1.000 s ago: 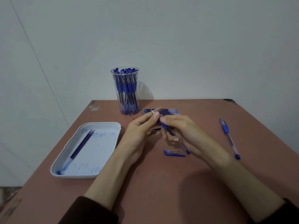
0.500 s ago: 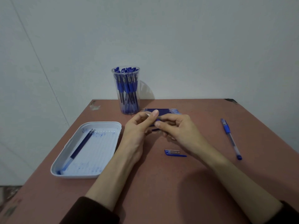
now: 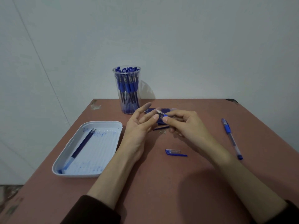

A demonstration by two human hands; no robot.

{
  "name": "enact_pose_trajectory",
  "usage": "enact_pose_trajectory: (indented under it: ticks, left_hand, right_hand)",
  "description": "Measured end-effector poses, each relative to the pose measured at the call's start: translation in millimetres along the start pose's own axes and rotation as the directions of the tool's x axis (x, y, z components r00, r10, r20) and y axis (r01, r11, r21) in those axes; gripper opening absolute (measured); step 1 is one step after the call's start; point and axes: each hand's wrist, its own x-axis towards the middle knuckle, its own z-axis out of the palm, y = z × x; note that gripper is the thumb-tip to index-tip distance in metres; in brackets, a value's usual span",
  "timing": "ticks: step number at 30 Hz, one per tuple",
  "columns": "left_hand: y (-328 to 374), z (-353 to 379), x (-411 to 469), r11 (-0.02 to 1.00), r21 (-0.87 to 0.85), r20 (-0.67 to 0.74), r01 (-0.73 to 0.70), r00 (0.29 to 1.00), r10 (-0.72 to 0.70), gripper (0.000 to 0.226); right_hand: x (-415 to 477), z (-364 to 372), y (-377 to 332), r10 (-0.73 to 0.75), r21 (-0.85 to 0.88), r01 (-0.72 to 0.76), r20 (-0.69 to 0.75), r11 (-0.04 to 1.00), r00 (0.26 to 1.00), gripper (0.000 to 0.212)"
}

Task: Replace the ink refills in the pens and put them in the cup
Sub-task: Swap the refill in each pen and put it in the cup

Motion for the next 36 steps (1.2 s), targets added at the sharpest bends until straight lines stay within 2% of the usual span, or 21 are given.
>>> enact_pose_trajectory:
  ticks: [2, 6, 10, 13, 17, 23, 26, 29, 32, 34, 36]
  left_hand:
    - [-0.2, -0.6, -0.3, 0.999, 0.026, -0.008, -0.037, 0.999, 0.038, 0.036]
    - [-0.2, -0.2, -2.7, 0.977, 0.195, -0.053, -0.083, 0.994, 0.095, 0.022]
    - [-1.8, 0.3, -3.6, 0.956, 0.29, -0.103, -0.044, 0.992, 0.077, 0.003]
    - [-3.8, 0.3, -2.4, 0.934, 0.356, -0.147, -0.021, 0.986, 0.079, 0.014]
    - [-6.1, -0.1, -2.1, 0.878, 0.479, -0.214, 0.025, 0.973, 0.089, 0.026]
    - [-6.4, -0.1, -3.7, 0.766, 0.642, -0.216, 0.046, 0.969, 0.123, 0.045]
    - [-5.7, -1.2, -2.5, 0.749, 0.658, -0.229, 0.07, 0.967, 0.111, 0.049]
    - [-2.6, -3.2, 0.6, 0.78, 0.619, -0.278, 0.092, 0.955, 0.108, 0.052]
    - [-0.1, -4.7, 1.5, 0.803, 0.592, -0.273, 0.068, 0.954, 0.121, 0.045]
    - [-0.9, -5.9, 0.1, 0.753, 0.658, -0.199, 0.016, 0.968, 0.154, 0.04]
    - [-1.5, -7.0, -2.8, 0.66, 0.749, -0.087, -0.059, 0.979, 0.187, 0.03]
  right_hand:
    - [-1.7, 1.9, -0.5, 0.005, -0.008, -0.004, 0.036, 1.0, 0.999, 0.005]
    - [-1.9, 1.0, -0.2, -0.016, -0.05, 0.018, 0.029, 0.999, 0.999, 0.006]
    - [-3.9, -1.9, -1.1, -0.129, -0.253, 0.137, 0.045, 0.958, 0.991, 0.009]
    - [-4.8, -5.0, -1.5, -0.194, -0.443, 0.195, 0.049, 0.875, 0.98, 0.008]
    - [-4.3, -5.0, -0.2, -0.275, -0.603, 0.233, 0.022, 0.763, 0.961, 0.01]
    - [-5.6, -2.7, -2.0, -0.42, -0.737, 0.324, 0.061, 0.593, 0.906, 0.008]
    - [-4.8, -3.1, -1.7, -0.462, -0.748, 0.348, 0.063, 0.565, 0.885, 0.009]
    - [-5.1, -8.0, -3.0, -0.466, -0.743, 0.333, 0.032, 0.58, 0.884, 0.005]
    - [-5.5, -12.2, -4.0, -0.393, -0.758, 0.245, -0.017, 0.605, 0.919, 0.009]
    - [-4.4, -14.6, -4.7, -0.335, -0.768, 0.161, -0.073, 0.62, 0.939, 0.009]
    - [-3.4, -18.2, -5.9, -0.292, -0.75, 0.091, -0.14, 0.655, 0.946, 0.008]
